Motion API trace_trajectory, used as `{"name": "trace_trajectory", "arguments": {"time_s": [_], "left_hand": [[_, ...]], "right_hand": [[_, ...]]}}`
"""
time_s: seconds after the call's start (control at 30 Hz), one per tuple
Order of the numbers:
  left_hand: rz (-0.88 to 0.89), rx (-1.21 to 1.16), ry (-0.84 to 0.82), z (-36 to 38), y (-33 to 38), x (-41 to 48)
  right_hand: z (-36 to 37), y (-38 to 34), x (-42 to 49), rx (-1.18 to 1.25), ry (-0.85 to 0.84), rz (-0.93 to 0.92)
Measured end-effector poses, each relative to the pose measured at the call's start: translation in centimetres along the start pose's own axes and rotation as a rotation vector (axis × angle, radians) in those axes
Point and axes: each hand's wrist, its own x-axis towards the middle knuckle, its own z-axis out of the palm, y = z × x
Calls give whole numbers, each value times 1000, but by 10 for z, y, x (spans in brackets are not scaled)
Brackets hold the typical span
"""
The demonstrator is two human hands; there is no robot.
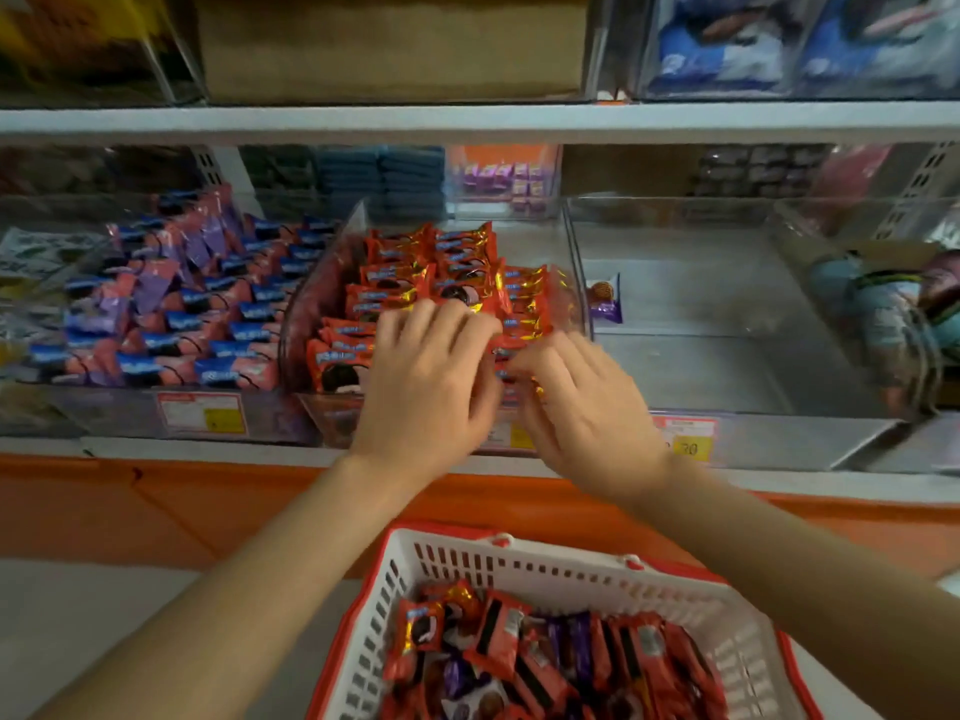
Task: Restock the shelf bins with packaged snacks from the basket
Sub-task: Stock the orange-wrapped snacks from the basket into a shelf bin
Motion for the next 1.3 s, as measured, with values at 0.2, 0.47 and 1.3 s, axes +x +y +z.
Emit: {"name": "trace_trajectory", "arguments": {"time_s": [0.2, 0.47, 1.3], "left_hand": [[268, -134, -212, 28, 45, -88], [386, -150, -1141, 79, 85, -167], [-666, -576, -1080, 34, 112, -218]], "right_hand": [[-12, 2, -117, -46, -205, 79], [0, 11, -244, 22, -972, 653], [-21, -49, -235, 340, -731, 1134]]}}
